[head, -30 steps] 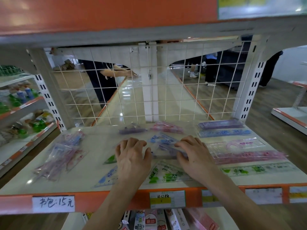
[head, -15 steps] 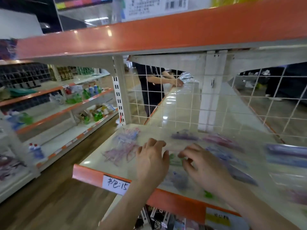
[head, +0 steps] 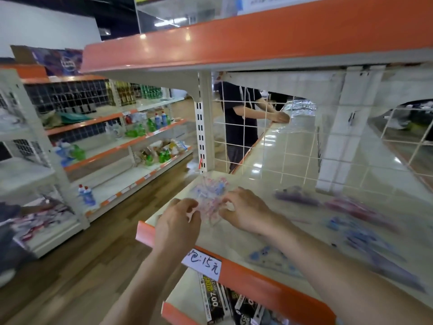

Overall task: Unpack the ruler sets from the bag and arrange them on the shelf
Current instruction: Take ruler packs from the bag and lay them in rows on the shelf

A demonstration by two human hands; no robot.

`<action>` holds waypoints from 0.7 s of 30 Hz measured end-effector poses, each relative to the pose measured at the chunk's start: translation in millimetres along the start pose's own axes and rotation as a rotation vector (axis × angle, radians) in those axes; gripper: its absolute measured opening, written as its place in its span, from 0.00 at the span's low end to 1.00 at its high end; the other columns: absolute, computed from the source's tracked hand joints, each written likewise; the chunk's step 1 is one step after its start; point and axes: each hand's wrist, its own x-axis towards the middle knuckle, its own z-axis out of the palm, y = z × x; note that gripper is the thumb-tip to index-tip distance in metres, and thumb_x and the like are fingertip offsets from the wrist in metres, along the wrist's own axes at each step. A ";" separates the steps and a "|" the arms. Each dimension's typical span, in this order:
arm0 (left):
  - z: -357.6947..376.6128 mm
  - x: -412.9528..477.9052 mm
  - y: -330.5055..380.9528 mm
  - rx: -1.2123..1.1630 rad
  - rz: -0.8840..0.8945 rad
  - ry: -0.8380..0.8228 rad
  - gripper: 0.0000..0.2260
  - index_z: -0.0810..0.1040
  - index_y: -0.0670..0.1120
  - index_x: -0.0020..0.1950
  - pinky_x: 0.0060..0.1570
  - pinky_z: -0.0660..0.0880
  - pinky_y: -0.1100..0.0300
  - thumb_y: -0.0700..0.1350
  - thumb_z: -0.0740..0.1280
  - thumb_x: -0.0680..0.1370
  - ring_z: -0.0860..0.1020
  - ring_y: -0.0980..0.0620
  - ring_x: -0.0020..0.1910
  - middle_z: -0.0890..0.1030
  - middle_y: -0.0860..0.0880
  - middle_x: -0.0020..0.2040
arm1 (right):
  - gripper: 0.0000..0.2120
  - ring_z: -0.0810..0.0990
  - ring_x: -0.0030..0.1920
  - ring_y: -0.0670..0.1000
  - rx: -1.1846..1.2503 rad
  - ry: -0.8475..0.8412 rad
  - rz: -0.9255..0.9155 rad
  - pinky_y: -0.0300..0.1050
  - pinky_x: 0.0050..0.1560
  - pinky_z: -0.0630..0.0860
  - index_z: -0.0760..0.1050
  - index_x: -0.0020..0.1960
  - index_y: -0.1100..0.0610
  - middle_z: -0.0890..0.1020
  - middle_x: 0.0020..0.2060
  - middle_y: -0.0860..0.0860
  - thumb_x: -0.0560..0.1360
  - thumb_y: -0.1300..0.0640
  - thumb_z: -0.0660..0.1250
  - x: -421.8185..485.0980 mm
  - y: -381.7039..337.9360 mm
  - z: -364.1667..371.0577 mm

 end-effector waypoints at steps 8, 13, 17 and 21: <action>-14.4 5.2 -26.1 -0.028 -0.039 0.083 0.08 0.78 0.51 0.56 0.47 0.77 0.56 0.47 0.64 0.77 0.77 0.55 0.43 0.77 0.54 0.52 | 0.25 0.64 0.69 0.59 -0.053 -0.066 0.045 0.54 0.64 0.64 0.65 0.68 0.52 0.66 0.69 0.54 0.75 0.43 0.62 53.5 -31.1 20.9; -17.4 6.9 -35.2 -0.031 -0.039 0.104 0.08 0.79 0.50 0.55 0.44 0.74 0.60 0.46 0.64 0.77 0.76 0.56 0.42 0.77 0.54 0.50 | 0.25 0.65 0.68 0.59 -0.046 -0.124 0.099 0.53 0.63 0.63 0.66 0.68 0.51 0.69 0.68 0.54 0.74 0.43 0.64 61.7 -35.4 30.5; -17.7 7.5 -37.9 -0.032 -0.047 0.089 0.09 0.78 0.49 0.57 0.47 0.74 0.58 0.46 0.64 0.77 0.76 0.55 0.43 0.78 0.52 0.51 | 0.29 0.64 0.69 0.59 -0.039 -0.106 0.100 0.54 0.65 0.62 0.67 0.68 0.52 0.68 0.68 0.54 0.70 0.44 0.67 61.1 -36.3 29.1; -15.7 8.7 -35.8 -0.049 -0.044 0.084 0.10 0.78 0.49 0.57 0.47 0.75 0.58 0.46 0.64 0.78 0.76 0.55 0.43 0.78 0.52 0.52 | 0.37 0.58 0.73 0.58 -0.041 -0.142 0.101 0.52 0.71 0.57 0.59 0.75 0.54 0.64 0.72 0.55 0.70 0.49 0.69 62.3 -38.0 21.0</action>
